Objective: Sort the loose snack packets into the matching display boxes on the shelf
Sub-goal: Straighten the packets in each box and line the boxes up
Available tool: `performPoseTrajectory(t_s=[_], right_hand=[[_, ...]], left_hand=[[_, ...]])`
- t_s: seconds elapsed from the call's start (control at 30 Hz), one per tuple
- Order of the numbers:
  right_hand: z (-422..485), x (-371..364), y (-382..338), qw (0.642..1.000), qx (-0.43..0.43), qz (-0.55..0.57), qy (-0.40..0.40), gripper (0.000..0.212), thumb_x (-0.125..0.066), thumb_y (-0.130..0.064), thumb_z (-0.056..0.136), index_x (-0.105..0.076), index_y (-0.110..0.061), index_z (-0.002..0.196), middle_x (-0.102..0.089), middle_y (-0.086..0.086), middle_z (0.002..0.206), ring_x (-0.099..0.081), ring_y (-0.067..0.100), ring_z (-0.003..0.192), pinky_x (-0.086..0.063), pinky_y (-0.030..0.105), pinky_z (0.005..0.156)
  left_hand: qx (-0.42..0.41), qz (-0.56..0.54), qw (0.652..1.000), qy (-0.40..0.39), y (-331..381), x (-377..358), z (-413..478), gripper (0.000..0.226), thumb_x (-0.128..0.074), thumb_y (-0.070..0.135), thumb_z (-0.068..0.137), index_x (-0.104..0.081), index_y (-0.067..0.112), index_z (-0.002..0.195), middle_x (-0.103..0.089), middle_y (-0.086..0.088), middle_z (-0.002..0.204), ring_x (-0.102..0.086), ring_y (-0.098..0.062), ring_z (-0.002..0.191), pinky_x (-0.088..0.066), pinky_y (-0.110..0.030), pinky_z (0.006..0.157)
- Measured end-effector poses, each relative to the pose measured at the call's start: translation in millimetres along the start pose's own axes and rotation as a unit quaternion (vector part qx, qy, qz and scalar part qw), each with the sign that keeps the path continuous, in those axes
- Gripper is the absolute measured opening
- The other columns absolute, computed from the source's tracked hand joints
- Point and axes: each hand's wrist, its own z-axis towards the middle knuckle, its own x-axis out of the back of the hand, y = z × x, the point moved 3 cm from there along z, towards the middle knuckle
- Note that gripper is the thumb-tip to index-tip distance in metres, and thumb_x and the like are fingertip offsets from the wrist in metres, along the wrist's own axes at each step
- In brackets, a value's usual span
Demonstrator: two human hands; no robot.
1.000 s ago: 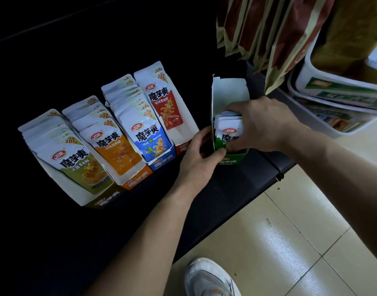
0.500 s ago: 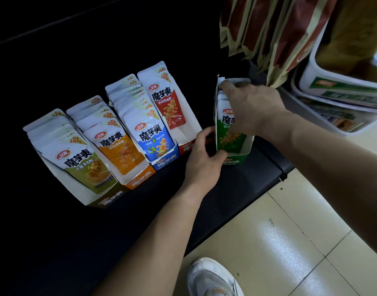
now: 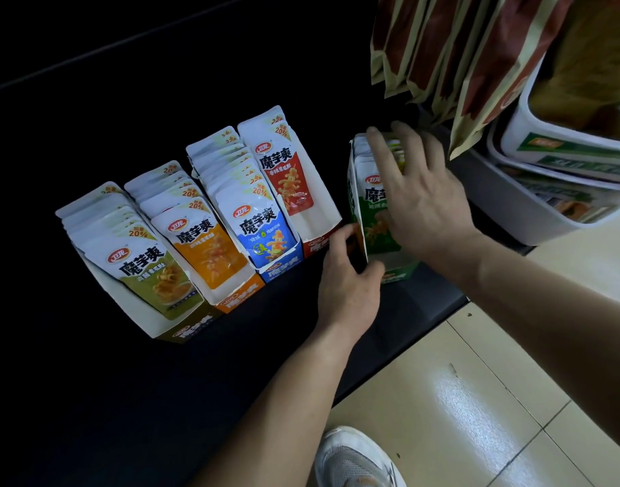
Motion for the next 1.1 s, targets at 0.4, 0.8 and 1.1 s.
performPoseTrajectory(t_s=[0.4,0.8,1.1], right_hand=[[-15,-5,7,0.996,-0.033,0.064,-0.046,0.120,-0.092,-0.030,0.060,-0.018,-0.022,0.154,-0.026,0.014,0.152,-0.044,0.041,0.122,-0.054,0.045,0.070],[4,-12,0,0.998,0.044,-0.035,-0.001,0.114,-0.073,-0.019,0.074,0.003,-0.010,0.159,-0.002,0.022,0.165,-0.005,0.039,0.152,-0.035,0.056,0.113],[11,-7,6,0.998,0.055,-0.002,-0.036,0.134,-0.089,-0.044,0.056,-0.010,-0.009,0.158,-0.025,0.014,0.158,-0.020,0.033,0.149,-0.034,0.049,0.115]], left_hand=[[-0.016,0.002,1.000,-0.022,-9,5,2,0.056,-0.069,0.031,0.082,-0.045,0.056,0.126,-0.058,0.015,0.131,-0.057,-0.008,0.122,-0.049,-0.036,0.104],[-0.032,-0.005,0.998,-0.045,-10,8,6,0.057,-0.072,0.022,0.089,-0.046,0.056,0.127,-0.058,0.013,0.133,-0.059,-0.007,0.120,-0.048,-0.019,0.095],[-0.041,-0.016,0.997,-0.057,-12,11,8,0.057,-0.072,0.018,0.089,-0.048,0.042,0.136,-0.058,0.010,0.133,-0.060,-0.005,0.118,-0.049,-0.011,0.091]])
